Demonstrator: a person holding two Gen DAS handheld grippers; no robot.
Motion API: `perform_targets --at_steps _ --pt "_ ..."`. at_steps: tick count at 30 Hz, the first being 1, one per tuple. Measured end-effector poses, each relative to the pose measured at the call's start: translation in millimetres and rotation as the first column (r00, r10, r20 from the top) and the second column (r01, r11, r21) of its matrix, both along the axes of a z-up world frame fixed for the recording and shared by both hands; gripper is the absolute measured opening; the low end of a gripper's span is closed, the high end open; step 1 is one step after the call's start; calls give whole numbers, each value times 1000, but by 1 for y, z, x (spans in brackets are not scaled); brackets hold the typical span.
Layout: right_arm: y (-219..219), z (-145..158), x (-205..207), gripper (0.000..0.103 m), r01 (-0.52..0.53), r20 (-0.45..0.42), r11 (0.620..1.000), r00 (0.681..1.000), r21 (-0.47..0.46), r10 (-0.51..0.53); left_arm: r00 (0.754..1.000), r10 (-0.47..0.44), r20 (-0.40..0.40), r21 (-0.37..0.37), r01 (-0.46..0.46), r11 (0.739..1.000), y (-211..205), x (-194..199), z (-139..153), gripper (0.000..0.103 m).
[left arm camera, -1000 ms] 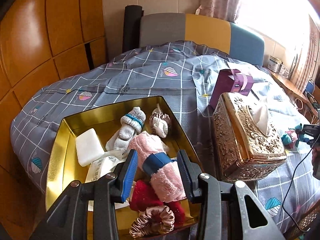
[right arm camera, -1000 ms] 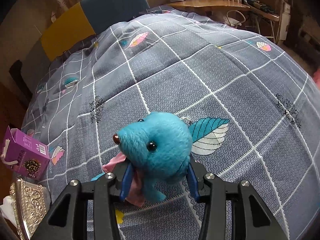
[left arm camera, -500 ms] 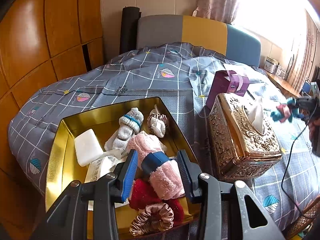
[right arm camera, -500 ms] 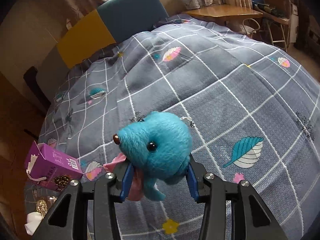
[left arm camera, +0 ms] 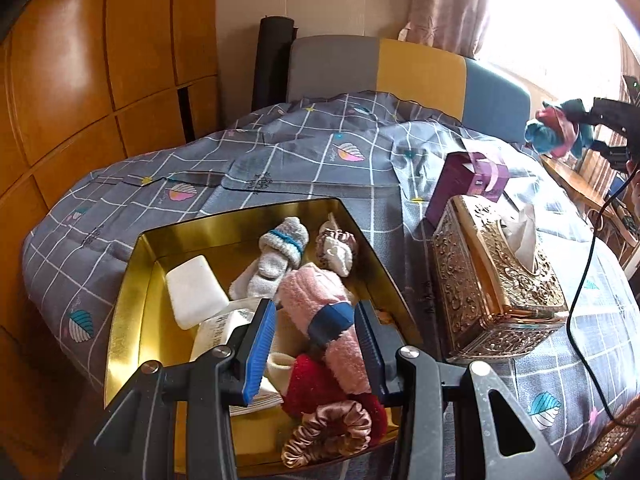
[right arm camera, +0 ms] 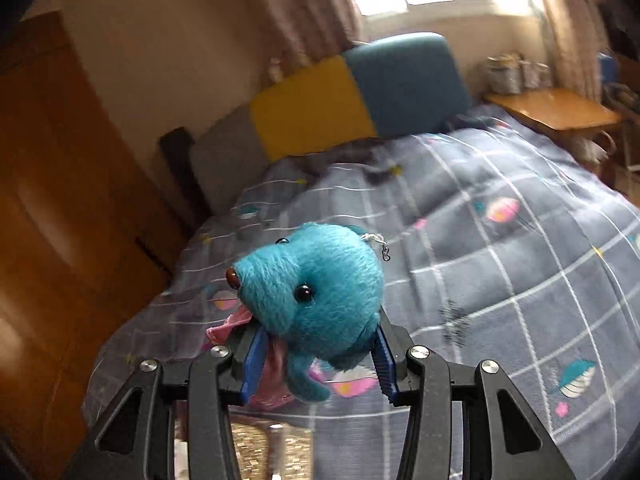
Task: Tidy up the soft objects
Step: 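Carry the teal bear into the gold tray and release it with the right tool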
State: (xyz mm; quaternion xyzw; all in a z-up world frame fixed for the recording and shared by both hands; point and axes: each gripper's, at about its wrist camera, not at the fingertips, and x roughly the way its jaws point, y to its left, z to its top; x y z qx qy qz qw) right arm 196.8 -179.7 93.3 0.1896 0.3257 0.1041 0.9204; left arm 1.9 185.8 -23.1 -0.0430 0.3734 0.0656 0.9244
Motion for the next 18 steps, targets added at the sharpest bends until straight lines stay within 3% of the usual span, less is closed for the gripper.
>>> perform_targets --at_steps 9,18 --pt "77 4 -27 47 -229 24 973 973 -42 230 999 38 2 -5 -38 999 15 -7 -2 41" --pt "151 -20 -62 47 -444 -21 883 895 -154 447 996 87 6 -12 -87 996 32 -14 -2 41"
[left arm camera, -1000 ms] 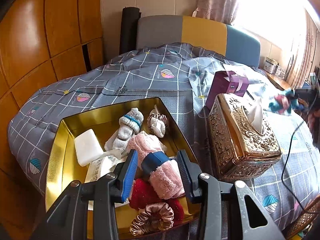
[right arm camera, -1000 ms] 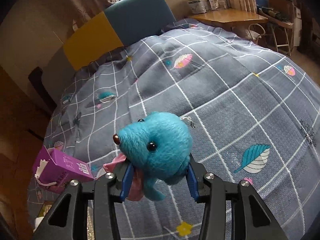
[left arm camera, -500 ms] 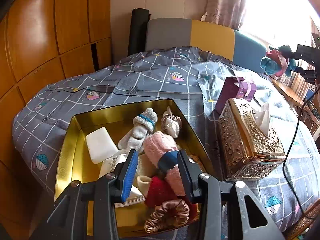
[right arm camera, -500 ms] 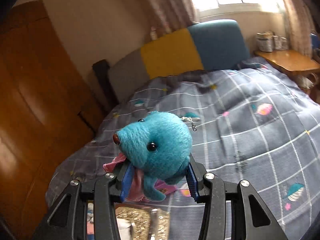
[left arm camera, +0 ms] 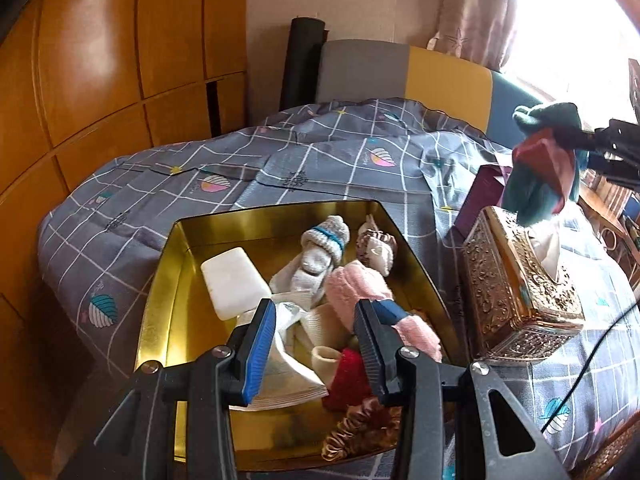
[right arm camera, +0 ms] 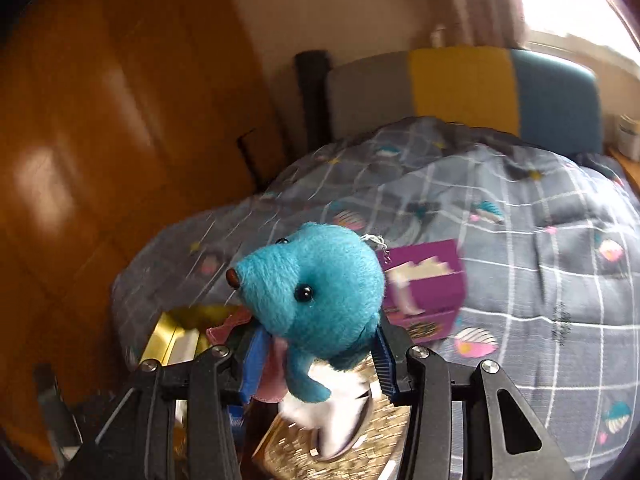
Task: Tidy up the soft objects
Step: 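Carry the teal bear into the gold tray and release it with the right tool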
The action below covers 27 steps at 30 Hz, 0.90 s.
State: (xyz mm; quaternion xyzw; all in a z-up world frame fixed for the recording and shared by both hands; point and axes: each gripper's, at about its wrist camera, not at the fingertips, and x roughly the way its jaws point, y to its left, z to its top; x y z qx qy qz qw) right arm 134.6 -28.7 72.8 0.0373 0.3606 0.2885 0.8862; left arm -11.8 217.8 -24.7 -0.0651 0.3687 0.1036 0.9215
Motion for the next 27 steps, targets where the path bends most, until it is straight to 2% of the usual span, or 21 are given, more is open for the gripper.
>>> perform_targets --at_steps 8,15,17,21,23,25,27 --pt "54 -31 -25 47 -178 -61 982 983 -56 175 997 78 0 -62 -78 995 29 -6 -2 41" --pt "110 -71 -58 47 -379 -148 922 919 -83 365 975 219 25 -86 -217 973 74 -21 4 41" --pt "129 -84 -61 47 -405 -166 910 907 -86 388 969 246 26 -88 -243 966 82 -25 4 41" --pt "166 -110 -60 47 -397 -186 910 910 -124 371 965 261 22 -91 -258 962 89 -28 2 41" --pt "185 -124 -60 47 -431 -219 892 891 -134 397 966 258 19 -93 -255 962 89 -28 0 41" --pt "204 -134 -63 46 -476 -216 861 873 -179 438 967 255 17 -90 -253 963 89 -26 -2 41" --pt "217 -147 -58 46 -463 -214 855 882 -233 419 969 248 9 -91 -246 965 87 -24 -4 41"
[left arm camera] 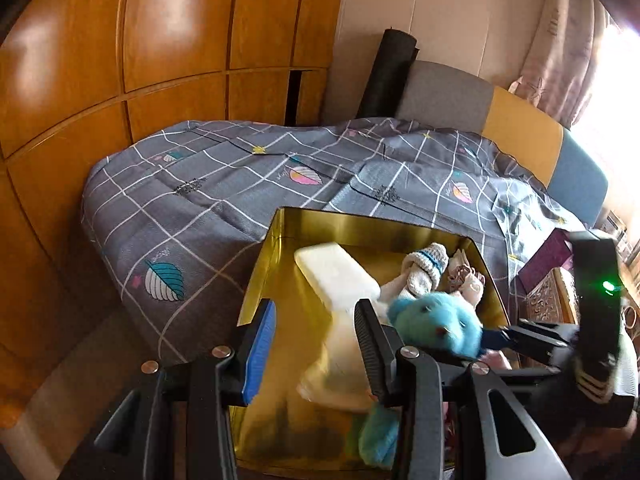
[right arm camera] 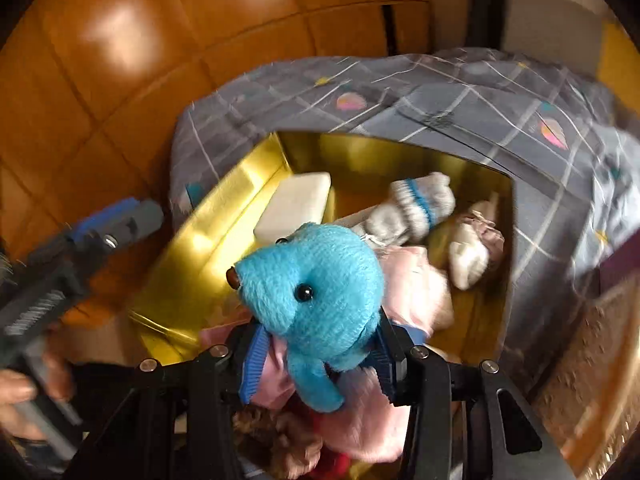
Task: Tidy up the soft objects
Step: 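Carry the teal bear into the gold tray and release it with the right tool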
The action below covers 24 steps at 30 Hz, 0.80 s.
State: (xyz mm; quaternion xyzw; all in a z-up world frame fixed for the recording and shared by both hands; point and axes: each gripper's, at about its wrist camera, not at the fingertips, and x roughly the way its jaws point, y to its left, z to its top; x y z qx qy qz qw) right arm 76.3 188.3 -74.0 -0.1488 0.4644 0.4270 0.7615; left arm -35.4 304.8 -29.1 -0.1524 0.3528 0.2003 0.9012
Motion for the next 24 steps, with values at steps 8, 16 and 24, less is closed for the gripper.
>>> perform_targets --at_steps 8,16,24 --pt "7 -10 -5 49 19 91 999 996 -47 -15 1000 -25 -5 12 25 1000 -11 4 -3 41" --pt "-6 -3 -9 56 42 106 999 993 9 -43 1000 -22 -9 29 22 999 -17 3 -1 42" --pt "-30 14 -20 70 103 145 993 983 57 -110 1000 -10 4 51 10 999 -23 0 5 42"
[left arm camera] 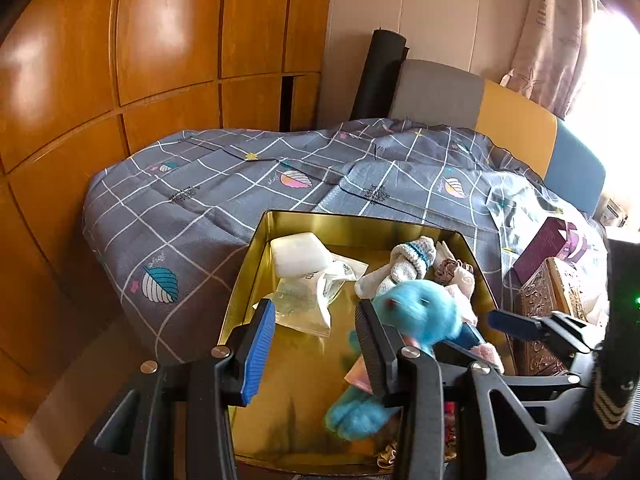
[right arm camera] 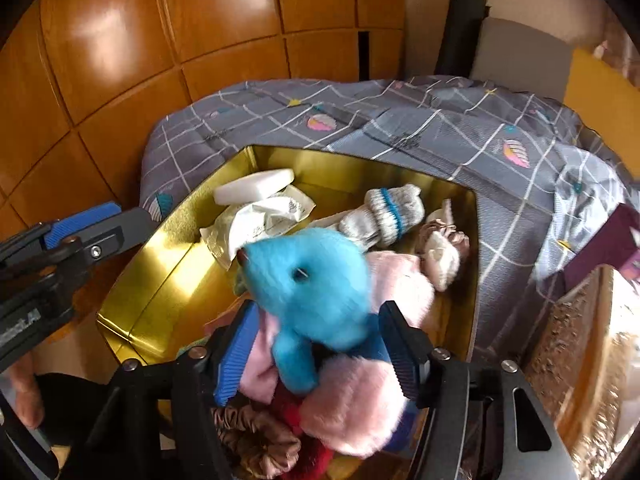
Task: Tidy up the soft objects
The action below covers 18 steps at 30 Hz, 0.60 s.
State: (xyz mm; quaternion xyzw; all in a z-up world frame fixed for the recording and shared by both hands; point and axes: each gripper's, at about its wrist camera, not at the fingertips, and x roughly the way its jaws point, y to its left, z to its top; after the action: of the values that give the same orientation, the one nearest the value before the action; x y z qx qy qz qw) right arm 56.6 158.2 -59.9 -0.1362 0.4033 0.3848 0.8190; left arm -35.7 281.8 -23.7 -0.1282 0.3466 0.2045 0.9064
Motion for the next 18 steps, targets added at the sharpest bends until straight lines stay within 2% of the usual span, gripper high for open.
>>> perform_targets --at_steps 4,7,13,15,17,18 --pt "-17 11 -6 76 47 43 999 998 16 -48 1000 3 7 18 -3 1000 -7 -1 4 42" --pt "-31 22 -14 83 110 111 994 988 14 -111 1000 -6 19 32 5 999 -15 -2 7 42" --pt "-65 36 -30 95 289 223 957 931 37 -289 998 -33 56 32 31 999 -37 -1 14 43" --pt "-76 37 -31 97 329 216 943 918 52 -333 997 -47 62 41 44 998 -46 -1 16 51" --pt "-86 38 -31 97 363 209 930 907 60 -367 995 -60 76 62 55 997 -56 -3 19 65" --pt "-90 38 -31 97 373 210 926 902 60 -377 994 -64 87 75 58 996 -61 -4 21 67"
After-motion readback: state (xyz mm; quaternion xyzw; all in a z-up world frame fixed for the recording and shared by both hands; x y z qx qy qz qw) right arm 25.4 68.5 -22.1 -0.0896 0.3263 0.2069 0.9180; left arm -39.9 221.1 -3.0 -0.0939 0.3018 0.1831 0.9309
